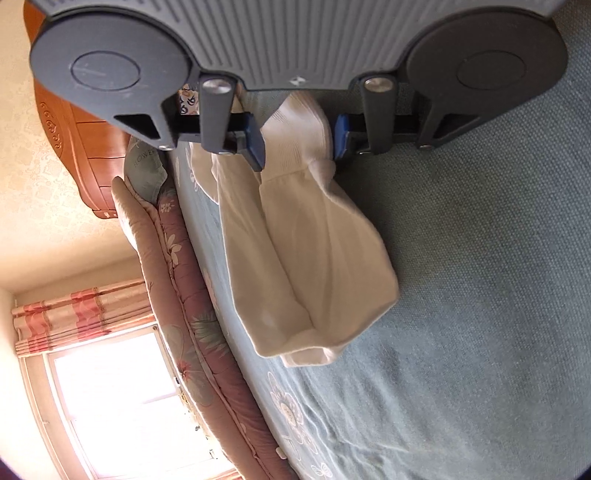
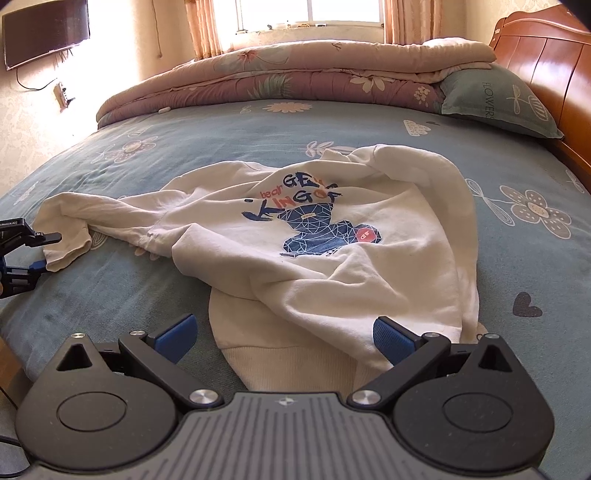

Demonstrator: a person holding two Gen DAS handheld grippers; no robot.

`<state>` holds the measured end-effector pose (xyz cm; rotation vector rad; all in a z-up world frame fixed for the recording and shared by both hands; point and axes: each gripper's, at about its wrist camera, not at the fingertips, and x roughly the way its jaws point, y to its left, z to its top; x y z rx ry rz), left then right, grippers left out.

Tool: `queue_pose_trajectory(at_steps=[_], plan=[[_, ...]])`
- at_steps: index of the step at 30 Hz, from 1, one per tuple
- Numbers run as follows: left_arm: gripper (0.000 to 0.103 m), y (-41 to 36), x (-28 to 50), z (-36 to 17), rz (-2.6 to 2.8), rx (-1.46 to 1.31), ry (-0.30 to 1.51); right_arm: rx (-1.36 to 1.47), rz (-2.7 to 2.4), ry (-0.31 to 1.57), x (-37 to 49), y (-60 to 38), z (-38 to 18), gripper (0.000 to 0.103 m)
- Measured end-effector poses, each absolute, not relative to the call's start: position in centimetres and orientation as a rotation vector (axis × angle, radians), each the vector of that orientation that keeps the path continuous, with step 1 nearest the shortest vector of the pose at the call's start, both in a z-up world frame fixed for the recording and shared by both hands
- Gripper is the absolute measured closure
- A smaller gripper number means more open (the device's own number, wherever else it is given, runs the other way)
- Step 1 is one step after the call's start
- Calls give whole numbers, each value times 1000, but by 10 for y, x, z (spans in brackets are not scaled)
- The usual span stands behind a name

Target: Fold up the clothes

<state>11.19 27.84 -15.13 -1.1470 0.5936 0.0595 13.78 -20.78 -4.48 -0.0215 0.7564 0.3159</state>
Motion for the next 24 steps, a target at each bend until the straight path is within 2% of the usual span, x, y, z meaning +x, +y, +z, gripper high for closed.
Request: queue_pose_trajectory(at_steps=[4, 5, 9, 11, 19, 24], plan=[[88, 272, 109, -156, 113, -1100, 563, -13, 318, 756, 138, -206, -47, 0], [89, 274, 108, -157, 111, -1119, 565, -11, 320, 758, 138, -206, -47, 0], [90, 280, 116, -142, 136, -1076, 656, -40, 319, 762, 136, -204, -47, 0], [95, 279, 124, -124, 151, -986, 725, -50, 315, 751, 135, -205, -44, 0], [95, 332, 109, -61, 303, -735, 741, -38, 289, 730, 134, -214, -38, 0], [95, 388, 92, -45, 449, -695, 752, -35, 298, 724, 135, -210, -37, 0]])
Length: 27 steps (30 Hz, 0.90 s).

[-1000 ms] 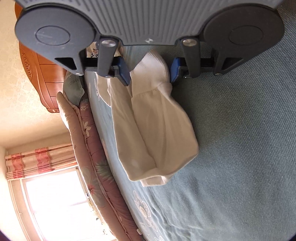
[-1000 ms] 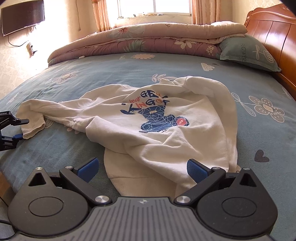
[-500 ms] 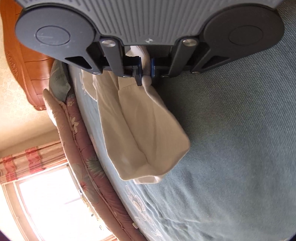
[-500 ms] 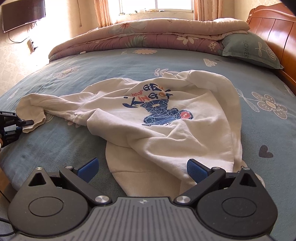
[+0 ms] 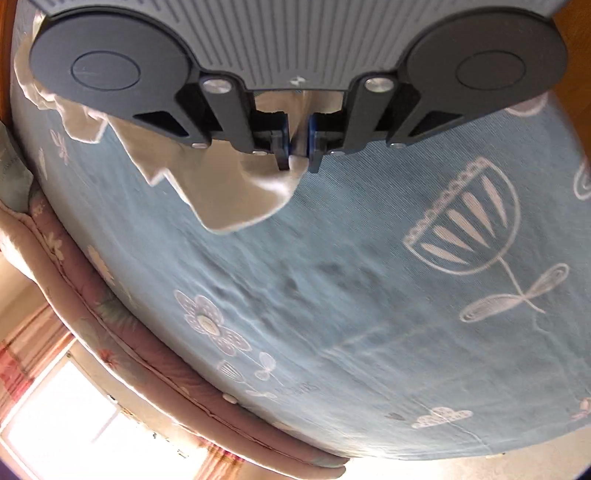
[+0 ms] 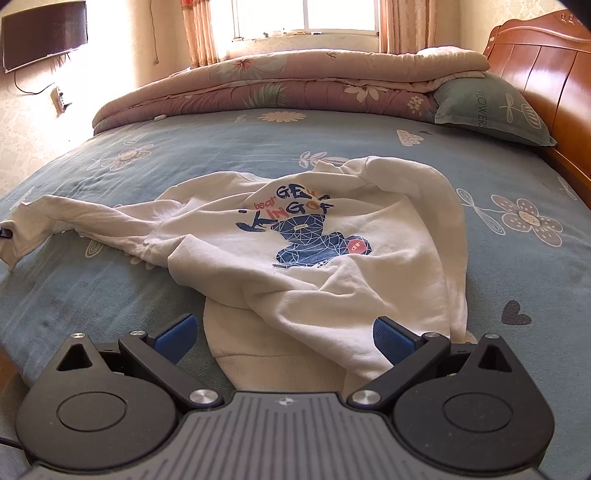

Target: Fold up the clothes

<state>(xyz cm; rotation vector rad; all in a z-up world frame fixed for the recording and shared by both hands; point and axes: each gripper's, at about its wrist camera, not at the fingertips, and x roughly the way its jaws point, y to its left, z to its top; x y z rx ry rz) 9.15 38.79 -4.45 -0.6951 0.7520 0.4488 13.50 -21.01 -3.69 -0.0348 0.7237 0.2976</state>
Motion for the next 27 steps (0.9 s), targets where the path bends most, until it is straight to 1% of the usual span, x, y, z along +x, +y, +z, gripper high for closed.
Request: queue_pose_trajectory(at_steps=[4, 6, 13, 14, 15, 18, 20, 24, 26, 27], plan=[[95, 421, 86, -36, 510, -676, 754, -49, 300, 725, 136, -206, -36, 0], [95, 433, 96, -30, 531, -672, 753, -53, 298, 726, 137, -205, -35, 0], [94, 451, 121, -23, 583, -639, 765, -60, 279, 727, 141, -208, -33, 0], [88, 451, 124, -25, 592, -635, 772, -59, 276, 729, 142, -208, -34, 0], [86, 452, 128, -27, 606, -631, 786, -57, 276, 732, 143, -208, -34, 0], [85, 453, 137, -31, 618, -614, 831, -64, 286, 732, 144, -207, -34, 0], [79, 451, 140, -29, 619, -592, 833, -75, 293, 733, 143, -204, -34, 0], [72, 451, 143, -18, 628, -563, 836, -73, 298, 738, 144, -203, -35, 0], [62, 451, 142, -9, 634, -560, 819, -68, 300, 737, 143, -203, -35, 0], [60, 452, 142, -4, 638, -559, 811, -65, 302, 736, 142, -203, -35, 0]])
